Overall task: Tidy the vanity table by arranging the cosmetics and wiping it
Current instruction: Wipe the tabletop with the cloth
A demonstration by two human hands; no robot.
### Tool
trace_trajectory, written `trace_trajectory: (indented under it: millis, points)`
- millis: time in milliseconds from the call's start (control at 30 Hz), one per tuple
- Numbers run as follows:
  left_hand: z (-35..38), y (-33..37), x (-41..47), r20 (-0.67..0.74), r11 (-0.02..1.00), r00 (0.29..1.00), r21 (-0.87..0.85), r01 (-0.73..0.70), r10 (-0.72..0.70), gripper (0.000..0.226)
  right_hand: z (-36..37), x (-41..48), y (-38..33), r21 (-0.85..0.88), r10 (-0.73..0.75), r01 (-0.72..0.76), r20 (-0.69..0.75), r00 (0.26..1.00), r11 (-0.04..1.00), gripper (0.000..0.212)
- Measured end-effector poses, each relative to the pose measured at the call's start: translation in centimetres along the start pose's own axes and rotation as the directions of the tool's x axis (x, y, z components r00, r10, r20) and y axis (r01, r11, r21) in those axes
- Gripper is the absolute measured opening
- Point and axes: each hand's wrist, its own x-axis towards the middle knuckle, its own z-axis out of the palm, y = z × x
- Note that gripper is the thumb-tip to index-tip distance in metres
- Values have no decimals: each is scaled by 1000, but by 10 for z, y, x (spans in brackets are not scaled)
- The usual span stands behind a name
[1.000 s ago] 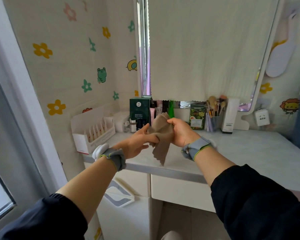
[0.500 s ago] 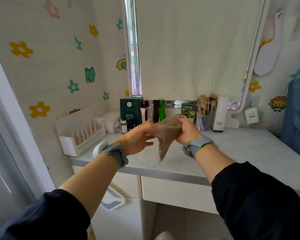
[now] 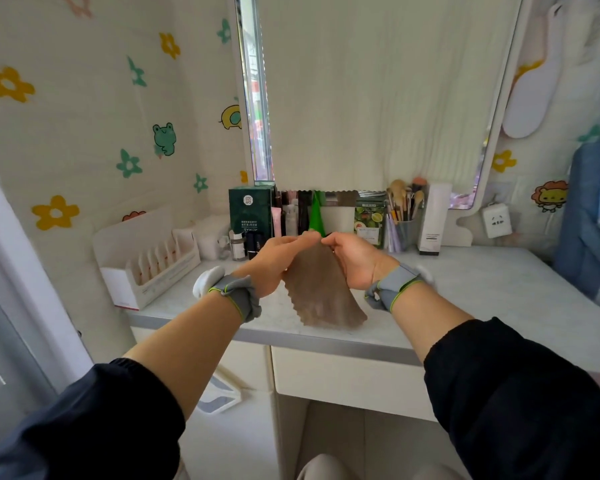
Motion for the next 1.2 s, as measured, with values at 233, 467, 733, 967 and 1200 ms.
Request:
trace_trajectory:
  millis: [233, 467, 733, 967, 1200]
  points:
    - [1, -9, 13, -180, 992, 976, 51, -113, 121, 15, -9, -2, 6, -66, 39, -32, 112, 993, 997, 38]
    - [-2, -1, 22, -399, 980, 895, 71, -187, 200, 19, -26, -1, 17, -410, 48, 6, 122, 991, 912, 24]
    - [-21, -21, 36, -576, 993, 813, 116, -22, 85, 18, -54, 7, 27, -245, 53, -89, -149, 987, 965, 5]
    - [-36, -67, 43, -532, 911, 831, 244, 334, -162, 30, -49, 9, 42, -305, 120, -227, -333, 935, 925, 17]
    - [-21, -57, 50, -484, 932, 862, 221, 287, -151, 21, -46, 13, 41, -315, 120, -237, -348, 930, 919, 25]
